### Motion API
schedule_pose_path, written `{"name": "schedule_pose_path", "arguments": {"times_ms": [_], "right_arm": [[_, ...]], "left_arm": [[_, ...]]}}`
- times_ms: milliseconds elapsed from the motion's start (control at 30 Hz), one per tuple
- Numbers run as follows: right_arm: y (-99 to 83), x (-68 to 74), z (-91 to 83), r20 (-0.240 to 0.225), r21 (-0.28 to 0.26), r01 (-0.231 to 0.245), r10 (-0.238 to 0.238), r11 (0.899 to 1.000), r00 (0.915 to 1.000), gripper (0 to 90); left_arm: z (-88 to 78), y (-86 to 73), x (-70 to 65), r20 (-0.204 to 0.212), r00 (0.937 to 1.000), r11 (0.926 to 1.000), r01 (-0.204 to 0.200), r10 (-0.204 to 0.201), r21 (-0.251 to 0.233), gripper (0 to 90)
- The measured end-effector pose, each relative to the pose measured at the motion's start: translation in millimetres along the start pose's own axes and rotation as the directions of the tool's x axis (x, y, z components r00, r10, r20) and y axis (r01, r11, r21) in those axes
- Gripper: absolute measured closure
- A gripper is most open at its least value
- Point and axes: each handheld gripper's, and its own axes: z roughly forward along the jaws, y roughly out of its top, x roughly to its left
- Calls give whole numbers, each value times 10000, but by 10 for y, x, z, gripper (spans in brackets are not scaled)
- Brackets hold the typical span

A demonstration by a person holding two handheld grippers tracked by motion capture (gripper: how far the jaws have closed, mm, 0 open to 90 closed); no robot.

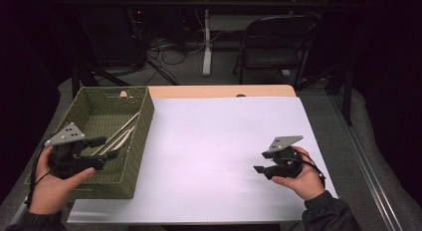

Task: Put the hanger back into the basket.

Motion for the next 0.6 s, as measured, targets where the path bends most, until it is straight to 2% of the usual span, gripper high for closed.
{"name": "schedule_pose_path", "arguments": {"times_ms": [33,67,100,200,333,367,467,500,533,567,600], "right_arm": [[-1,7,-16,-5,-4,3,-3,10000,10000,413],[-16,23,8,16,-531,-124,125,9985,9999,412],[-14,30,-20,-69,-298,-108,106,9995,9999,410],[-30,62,-39,-89,-418,-157,154,9990,9998,404],[-51,86,-49,-131,-596,-238,231,9979,9996,402],[-65,97,-57,-150,-549,-291,283,9981,9995,402],[-84,104,-41,-174,-675,-298,287,9973,9994,402],[-88,108,-48,-150,-518,-327,320,9981,9994,402],[-98,110,-34,-190,-659,-368,356,9971,9992,402],[-115,115,-27,-147,-568,-398,391,9976,9991,402],[-115,115,-27,-147,-568,-398,391,9976,9991,402]], "left_arm": [[0,0,0,0,10000,10000,0,0,0,348],[24,8,-41,44,9999,9999,-90,90,-46,347],[57,18,-94,48,9998,9998,-207,208,-79,342],[179,23,-250,-20,9989,9988,-464,464,-165,337],[359,-3,-447,363,9959,9966,-828,829,-36,332],[442,-17,-539,573,9937,9954,-954,959,-111,332],[526,-29,-616,797,9906,9938,-1106,1110,-94,333],[570,-38,-645,933,9893,9937,-1115,1119,-95,333],[616,-50,-669,1064,9887,9944,-1048,1052,-89,333],[705,-83,-707,1239,9874,9950,-995,986,15,333],[705,-83,-707,1239,9874,9950,-995,986,15,333]]}}
